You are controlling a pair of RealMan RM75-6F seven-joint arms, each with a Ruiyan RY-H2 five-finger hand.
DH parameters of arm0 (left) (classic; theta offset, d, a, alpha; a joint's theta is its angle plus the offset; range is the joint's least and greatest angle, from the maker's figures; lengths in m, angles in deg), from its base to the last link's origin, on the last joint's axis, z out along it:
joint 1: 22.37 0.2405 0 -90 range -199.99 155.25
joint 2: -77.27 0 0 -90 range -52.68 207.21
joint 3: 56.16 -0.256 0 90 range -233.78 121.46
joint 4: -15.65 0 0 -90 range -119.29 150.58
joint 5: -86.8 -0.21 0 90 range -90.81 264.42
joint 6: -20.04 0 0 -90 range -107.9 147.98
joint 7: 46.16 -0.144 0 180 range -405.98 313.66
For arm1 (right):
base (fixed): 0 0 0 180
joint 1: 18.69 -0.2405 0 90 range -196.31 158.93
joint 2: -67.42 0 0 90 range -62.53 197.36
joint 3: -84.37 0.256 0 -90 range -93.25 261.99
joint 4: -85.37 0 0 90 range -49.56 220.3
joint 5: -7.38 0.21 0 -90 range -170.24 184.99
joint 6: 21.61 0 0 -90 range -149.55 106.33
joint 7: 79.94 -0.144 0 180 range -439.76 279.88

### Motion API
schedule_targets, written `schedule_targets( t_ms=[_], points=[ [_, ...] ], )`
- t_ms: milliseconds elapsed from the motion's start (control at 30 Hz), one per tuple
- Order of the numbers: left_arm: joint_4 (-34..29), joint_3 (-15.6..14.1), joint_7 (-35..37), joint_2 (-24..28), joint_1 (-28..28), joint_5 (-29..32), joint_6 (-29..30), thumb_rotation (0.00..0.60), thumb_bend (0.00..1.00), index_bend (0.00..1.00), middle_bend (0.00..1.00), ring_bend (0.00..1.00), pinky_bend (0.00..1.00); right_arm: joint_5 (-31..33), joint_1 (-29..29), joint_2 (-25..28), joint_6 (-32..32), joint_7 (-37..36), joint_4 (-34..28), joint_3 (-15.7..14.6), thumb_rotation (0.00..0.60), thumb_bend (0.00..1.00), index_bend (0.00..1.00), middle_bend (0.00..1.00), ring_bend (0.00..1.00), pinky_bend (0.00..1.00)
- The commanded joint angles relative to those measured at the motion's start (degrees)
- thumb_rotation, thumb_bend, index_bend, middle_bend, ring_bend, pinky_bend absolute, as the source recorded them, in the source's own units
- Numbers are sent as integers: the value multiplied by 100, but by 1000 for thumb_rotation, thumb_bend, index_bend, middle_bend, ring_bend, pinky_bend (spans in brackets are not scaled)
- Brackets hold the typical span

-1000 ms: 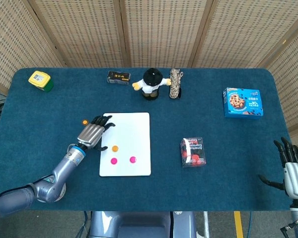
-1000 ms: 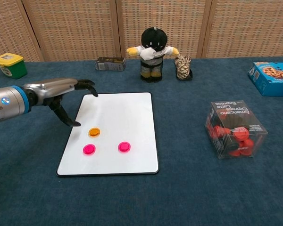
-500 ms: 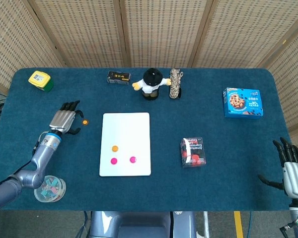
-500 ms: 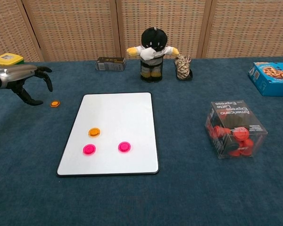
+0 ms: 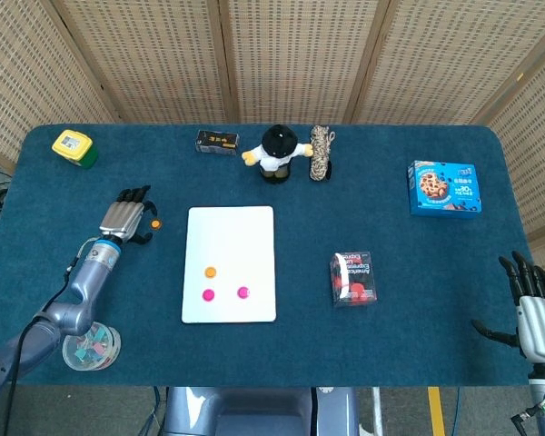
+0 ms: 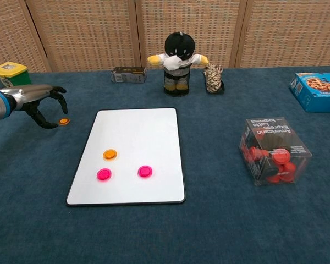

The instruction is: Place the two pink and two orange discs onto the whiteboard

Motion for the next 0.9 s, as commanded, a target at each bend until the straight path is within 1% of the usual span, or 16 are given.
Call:
schedule_targets(
  t_ms=[33,367,567,633,700,800,900],
  points=[
    [103,21,49,-66,-49,-28,-53,600,334,363,0,0,0,4,1,1,-2,-3,-2,0,600,0,0,0,0,0],
    [427,61,73,-256,-132,-10,-252,600,334,369,0,0,0,16,-1,5,-9,1,-10,3,600,0,0,0,0,0],
    [645,91,53,-375,-167,38,-408,600,336,392,0,0,0,36,-4,13,-28,-10,-23,7,600,0,0,0,0,0],
    [695,99,49,-402,-171,50,-442,600,337,429,0,0,0,39,-4,16,-32,-17,-26,5,600,0,0,0,0,0],
    [727,108,61,-429,-175,51,-463,600,339,524,0,0,0,45,-7,20,-44,-30,-31,7,600,0,0,0,0,0],
    [724,109,94,-436,-163,15,-440,600,343,625,0,0,0,48,-12,28,-58,-44,-35,7,600,0,0,0,0,0],
    [694,99,140,-414,-137,-38,-389,600,349,649,0,0,0,50,-12,33,-63,-60,-40,6,600,0,0,0,0,0]
  ],
)
